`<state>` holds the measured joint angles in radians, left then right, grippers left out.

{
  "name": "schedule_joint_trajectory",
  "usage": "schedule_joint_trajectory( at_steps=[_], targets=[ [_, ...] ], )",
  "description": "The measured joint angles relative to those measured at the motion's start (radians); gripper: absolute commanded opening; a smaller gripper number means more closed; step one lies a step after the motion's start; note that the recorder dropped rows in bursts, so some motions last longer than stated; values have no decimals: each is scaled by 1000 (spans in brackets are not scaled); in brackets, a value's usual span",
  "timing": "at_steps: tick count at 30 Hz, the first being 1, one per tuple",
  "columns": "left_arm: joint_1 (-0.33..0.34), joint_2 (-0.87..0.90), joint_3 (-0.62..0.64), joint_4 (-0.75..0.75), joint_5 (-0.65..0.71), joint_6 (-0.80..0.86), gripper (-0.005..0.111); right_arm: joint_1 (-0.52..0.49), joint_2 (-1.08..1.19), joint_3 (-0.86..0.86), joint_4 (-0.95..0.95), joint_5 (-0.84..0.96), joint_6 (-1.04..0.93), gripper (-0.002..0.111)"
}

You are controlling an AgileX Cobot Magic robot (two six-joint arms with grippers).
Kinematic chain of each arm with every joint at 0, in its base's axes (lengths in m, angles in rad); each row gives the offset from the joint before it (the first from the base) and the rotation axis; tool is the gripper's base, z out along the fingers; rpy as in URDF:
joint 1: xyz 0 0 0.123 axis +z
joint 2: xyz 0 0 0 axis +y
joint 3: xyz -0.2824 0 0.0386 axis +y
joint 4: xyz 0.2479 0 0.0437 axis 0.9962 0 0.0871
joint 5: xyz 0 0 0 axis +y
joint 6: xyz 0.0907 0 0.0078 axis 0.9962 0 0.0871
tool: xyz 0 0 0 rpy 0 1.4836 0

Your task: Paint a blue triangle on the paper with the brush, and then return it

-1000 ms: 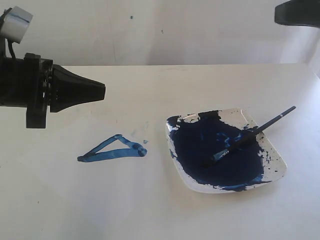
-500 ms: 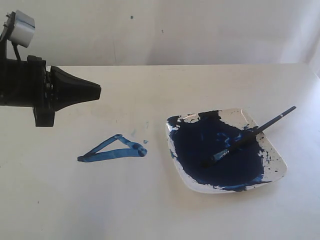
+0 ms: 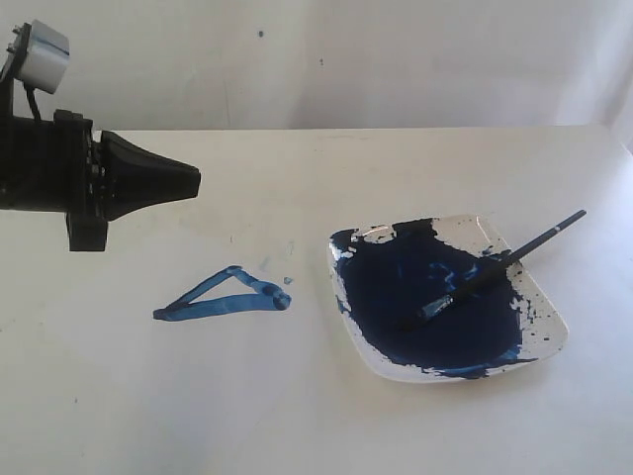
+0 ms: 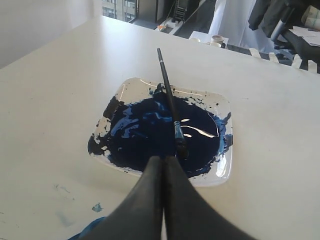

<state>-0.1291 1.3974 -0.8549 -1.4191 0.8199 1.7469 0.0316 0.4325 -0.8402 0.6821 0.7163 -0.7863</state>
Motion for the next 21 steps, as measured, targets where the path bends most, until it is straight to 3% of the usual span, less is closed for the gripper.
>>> schedule_joint_trajectory(
  at_steps=[11, 21],
  targets=[
    [0, 0, 0, 0, 0, 2, 0, 103, -57, 0, -5, 0, 21, 0],
    [0, 0, 0, 0, 0, 2, 0, 107, -62, 5, -5, -72, 341, 0]
  ],
)
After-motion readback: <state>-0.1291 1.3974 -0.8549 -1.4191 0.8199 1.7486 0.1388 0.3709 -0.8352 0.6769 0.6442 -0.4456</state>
